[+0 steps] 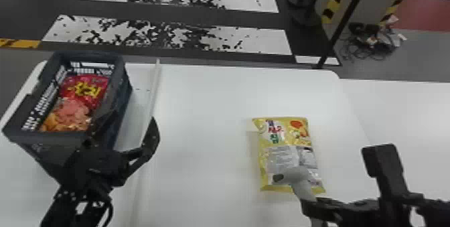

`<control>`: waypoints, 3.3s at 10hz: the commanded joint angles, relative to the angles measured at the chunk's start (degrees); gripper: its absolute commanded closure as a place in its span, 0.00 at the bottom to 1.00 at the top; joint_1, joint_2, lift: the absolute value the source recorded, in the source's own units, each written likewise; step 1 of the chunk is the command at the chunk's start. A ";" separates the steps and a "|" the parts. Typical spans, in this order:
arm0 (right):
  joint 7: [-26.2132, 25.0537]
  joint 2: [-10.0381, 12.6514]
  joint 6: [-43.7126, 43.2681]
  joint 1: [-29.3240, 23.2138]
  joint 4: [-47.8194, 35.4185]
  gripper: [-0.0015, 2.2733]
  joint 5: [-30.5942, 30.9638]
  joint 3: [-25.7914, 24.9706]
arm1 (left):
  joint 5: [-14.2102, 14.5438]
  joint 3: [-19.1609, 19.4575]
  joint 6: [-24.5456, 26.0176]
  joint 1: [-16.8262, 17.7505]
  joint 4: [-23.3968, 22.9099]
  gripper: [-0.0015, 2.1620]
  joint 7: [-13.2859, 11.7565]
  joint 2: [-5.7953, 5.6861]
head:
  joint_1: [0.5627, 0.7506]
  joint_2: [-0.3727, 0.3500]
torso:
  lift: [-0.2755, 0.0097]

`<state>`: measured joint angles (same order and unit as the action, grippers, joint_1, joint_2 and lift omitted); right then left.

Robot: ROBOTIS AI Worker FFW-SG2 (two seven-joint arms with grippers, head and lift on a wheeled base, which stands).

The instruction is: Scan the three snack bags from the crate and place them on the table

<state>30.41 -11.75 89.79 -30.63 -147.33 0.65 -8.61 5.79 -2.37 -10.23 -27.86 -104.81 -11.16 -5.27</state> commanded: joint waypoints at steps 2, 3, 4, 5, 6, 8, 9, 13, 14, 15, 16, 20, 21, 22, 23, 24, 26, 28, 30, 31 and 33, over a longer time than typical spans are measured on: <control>0.00 -0.03 0.29 0.66 1.69 0.99 0.23 0.44 | 0.01 0.00 0.00 -0.09 -0.04 0.03 0.00 0.00 | 0.70 0.37 | 0.75; 0.00 -0.11 0.29 0.75 1.87 0.99 0.40 0.70 | 0.01 0.00 0.00 -0.09 -0.04 0.03 0.00 0.00 | 0.70 0.37 | 0.75; 0.00 -0.11 0.29 0.83 1.78 0.99 0.49 0.79 | 0.01 0.00 0.00 -0.09 -0.04 0.03 0.00 0.00 | 0.70 0.37 | 0.75; 0.09 -0.03 0.29 0.83 1.25 0.99 0.32 0.26 | 0.01 0.00 0.00 -0.09 -0.04 0.03 0.00 0.00 | 0.70 0.37 | 0.75; 0.09 0.06 0.29 0.83 0.29 0.99 -0.30 -1.14 | 0.01 0.00 0.00 -0.18 -0.04 0.03 0.00 0.00 | 0.70 0.37 | 0.75; 0.00 0.41 0.29 1.27 -1.12 0.99 -2.67 -5.01 | -0.08 0.00 0.00 -0.26 -0.13 0.03 0.00 0.00 | 0.70 0.35 | 0.75; -0.35 1.20 0.29 2.50 -0.77 0.99 -3.46 -7.47 | -0.08 0.00 0.00 -0.26 -0.13 0.03 0.00 0.00 | 0.70 0.35 | 0.75; -2.72 1.03 -8.09 7.69 10.13 0.99 -4.34 -13.71 | -0.17 -0.09 0.18 -0.26 -0.48 0.03 0.00 -0.09 | 0.70 0.21 | 0.75; -3.69 0.76 -13.18 9.36 14.09 0.99 -4.34 -14.15 | -0.25 -0.18 0.18 -0.18 -0.57 0.03 0.00 -0.18 | 0.70 0.18 | 0.75; -4.04 0.68 -15.82 11.38 17.78 0.99 -4.25 -14.50 | -0.34 -0.35 0.53 -0.18 -0.74 0.03 0.00 -0.27 | 0.70 0.17 | 0.75; -4.30 -0.03 -17.23 13.31 21.12 0.99 -4.17 -14.59 | -0.34 -0.35 0.70 0.00 -0.66 0.03 -0.09 -0.44 | 0.70 0.14 | 0.75; -4.92 -3.37 -26.89 19.29 36.15 0.99 -2.15 -12.04 | -0.34 -0.88 1.23 0.62 -0.39 0.03 -0.09 -0.70 | 0.70 0.08 | 0.75; -5.10 -3.72 -28.83 20.61 39.66 0.99 -1.53 -11.16 | -0.34 -0.88 1.23 0.70 -0.39 0.03 0.00 -0.70 | 0.70 0.08 | 0.75; -5.53 -3.98 -31.46 21.22 42.47 0.99 -0.91 -10.55 | -0.43 -0.88 1.23 0.70 -0.30 0.03 -0.09 -0.70 | 0.70 0.07 | 0.75; -5.62 -4.25 -32.87 21.75 44.76 0.99 -0.74 -10.11 | -0.34 -0.88 1.06 0.79 -0.22 0.03 -0.09 -0.70 | 0.70 0.07 | 0.75; -5.89 -4.33 -34.28 21.84 45.99 0.99 -0.39 -9.67 | -0.34 -0.88 1.23 0.79 -0.22 0.03 -0.09 -0.70 | 0.70 0.07 | 0.75; -6.85 -4.33 -36.74 21.84 47.84 0.91 -0.39 -9.14 | -0.43 -0.88 1.23 0.79 -0.04 0.04 -0.09 -0.70 | 0.70 0.06 | 0.75; -6.85 -4.33 -37.44 21.75 48.89 0.22 -0.56 -8.88 | -0.34 -0.88 1.06 0.79 0.05 0.04 -0.09 -0.70 | 0.70 0.06 | 0.75; -8.17 -4.33 -37.27 21.66 48.89 0.01 -1.00 -8.79 | -0.34 -0.88 1.06 0.79 0.05 0.04 0.00 -0.70 | 0.70 0.06 | 0.75; -8.52 -4.33 -37.27 21.40 48.36 0.01 -1.18 -8.88 | -0.34 -0.88 1.06 0.79 0.05 0.04 -0.09 -0.70 | 0.70 0.06 | 0.75; -8.35 -4.33 -36.74 18.41 43.44 0.02 -4.17 -10.46 | -0.34 -0.79 1.06 0.70 -0.04 0.04 -0.09 -0.70 | 0.70 0.05 | 0.75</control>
<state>22.01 -16.06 52.76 -11.06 -102.05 -2.27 -18.54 5.45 -3.24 -9.18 -27.11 -104.79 -11.17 -5.98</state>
